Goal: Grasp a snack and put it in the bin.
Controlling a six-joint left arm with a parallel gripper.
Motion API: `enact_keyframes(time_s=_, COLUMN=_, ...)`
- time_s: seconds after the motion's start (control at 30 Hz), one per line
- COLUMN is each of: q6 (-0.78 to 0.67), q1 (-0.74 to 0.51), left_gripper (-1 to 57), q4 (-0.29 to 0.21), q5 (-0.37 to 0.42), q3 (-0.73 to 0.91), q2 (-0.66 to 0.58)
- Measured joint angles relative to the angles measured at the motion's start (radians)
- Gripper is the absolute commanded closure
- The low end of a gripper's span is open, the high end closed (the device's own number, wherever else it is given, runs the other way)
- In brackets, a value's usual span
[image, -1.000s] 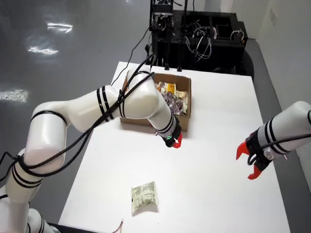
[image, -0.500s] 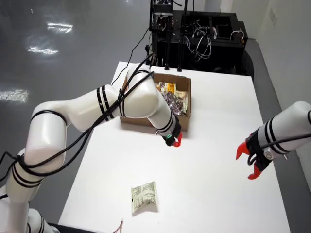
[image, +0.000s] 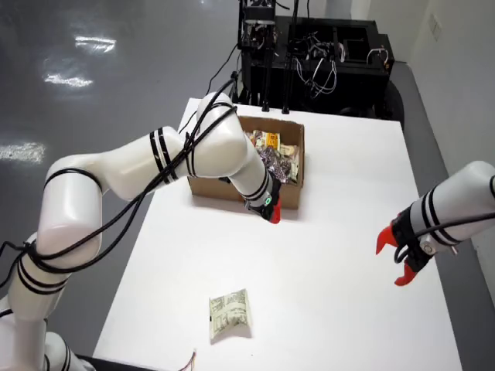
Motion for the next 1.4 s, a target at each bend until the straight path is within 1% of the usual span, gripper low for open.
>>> enact_keyframes(time_s=0.13, q6=-0.065, q1=0.002, left_gripper=56.5, q4=0.012, q5=0.000, q3=0.022, q2=-0.007)
enact_keyframes(time_s=0.27, q6=-0.179, q1=0.003, left_gripper=53.4, q4=0.031, q5=0.001, q3=0.097, q2=-0.032)
enact_keyframes(time_s=0.4, q6=-0.340, q1=0.004, left_gripper=50.2, q4=0.056, q5=0.001, q3=0.225, q2=-0.091)
enact_keyframes(time_s=0.57, q6=-0.550, q1=0.013, left_gripper=48.5, q4=0.089, q5=0.000, q3=0.428, q2=-0.209)
enact_keyframes(time_s=0.7, q6=-0.661, q1=0.021, left_gripper=47.3, q4=0.099, q5=0.000, q3=0.552, q2=-0.272)
enact_keyframes(time_s=0.77, q6=-0.695, q1=0.023, left_gripper=45.5, q4=0.099, q5=0.000, q3=0.586, q2=-0.279)
enact_keyframes(time_s=0.93, q6=-0.756, q1=0.019, left_gripper=35.3, q4=0.099, q5=-0.001, q3=0.625, q2=-0.253)
enact_keyframes(time_s=1.13, q6=-0.816, q1=0.007, left_gripper=26.0, q4=0.111, q5=-0.004, q3=0.605, q2=-0.174)
enact_keyframes(time_s=1.27, q6=-0.855, q1=0.001, left_gripper=21.8, q4=0.131, q5=-0.006, q3=0.559, q2=-0.106)
enact_keyframes(time_s=1.4, q6=-0.902, q1=-0.002, left_gripper=20.3, q4=0.144, q5=-0.006, q3=0.525, q2=-0.037)
